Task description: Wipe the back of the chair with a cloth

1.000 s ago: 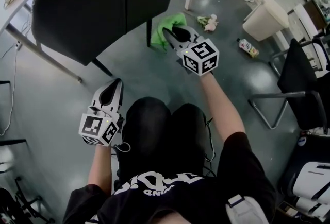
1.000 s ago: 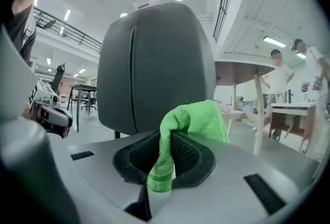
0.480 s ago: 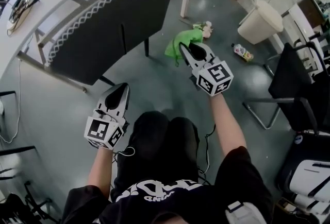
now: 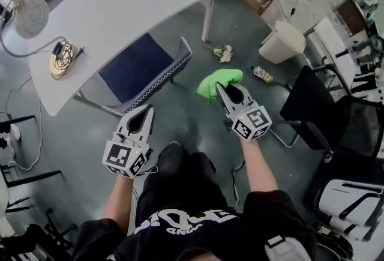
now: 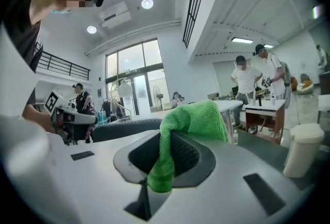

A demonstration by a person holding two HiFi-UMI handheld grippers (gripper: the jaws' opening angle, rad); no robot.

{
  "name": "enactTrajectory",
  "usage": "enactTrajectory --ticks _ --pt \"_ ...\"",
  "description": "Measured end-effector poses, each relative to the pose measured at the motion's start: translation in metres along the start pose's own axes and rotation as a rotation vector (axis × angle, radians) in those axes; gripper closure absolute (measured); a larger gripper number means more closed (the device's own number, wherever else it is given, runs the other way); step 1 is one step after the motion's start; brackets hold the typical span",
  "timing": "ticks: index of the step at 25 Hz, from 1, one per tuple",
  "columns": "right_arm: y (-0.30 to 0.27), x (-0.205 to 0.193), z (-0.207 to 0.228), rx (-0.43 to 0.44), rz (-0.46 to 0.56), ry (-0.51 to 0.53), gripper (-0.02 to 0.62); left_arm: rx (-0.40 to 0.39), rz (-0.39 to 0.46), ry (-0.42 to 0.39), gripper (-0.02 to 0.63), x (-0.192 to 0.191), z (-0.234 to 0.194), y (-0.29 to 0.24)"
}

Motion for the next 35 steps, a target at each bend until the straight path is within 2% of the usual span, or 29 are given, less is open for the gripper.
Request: enactTrajectory --ticks 4,7,13,21,29,35 --pt "0.029 0.087 -0.02 -0.048 -0.004 -0.026 0.548 -0.019 0.007 -0.01 0.606 0.096 0.011 0.013" --pt "0.047 0.135 -0.036 -0.074 0.006 -0.035 0.548 -0.042 0.027 -0.014 0.606 0.15 0.022 0.016" --pt "0.08 0.184 -0.058 -0.102 0.044 -0.022 0.548 -0.091 0.06 -0.03 0.607 0.203 0.045 0.011" --pt "0.135 0.193 -0.065 -0.192 0.063 -0.005 0.548 -0.097 0.077 -0.039 0.606 0.222 0.071 0.011" --pt "0.166 0.161 -0.083 -0.297 0.062 0.005 0.548 -0.114 0.07 -0.039 0.607 0.2 0.078 0.019" --pt "0.169 0.147 -0.094 -0.307 0.045 0.021 0.548 -0.123 0.086 -0.052 0.606 0.178 0.087 0.022"
Point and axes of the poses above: the fingertips, and each gripper's own axes: y backward along the fingers, z to its right, x out of its top, the point moved 3 cm from there along y, backward along the fingers, and after that the axes turned 2 degrees about -y, right-handed, at the moved point
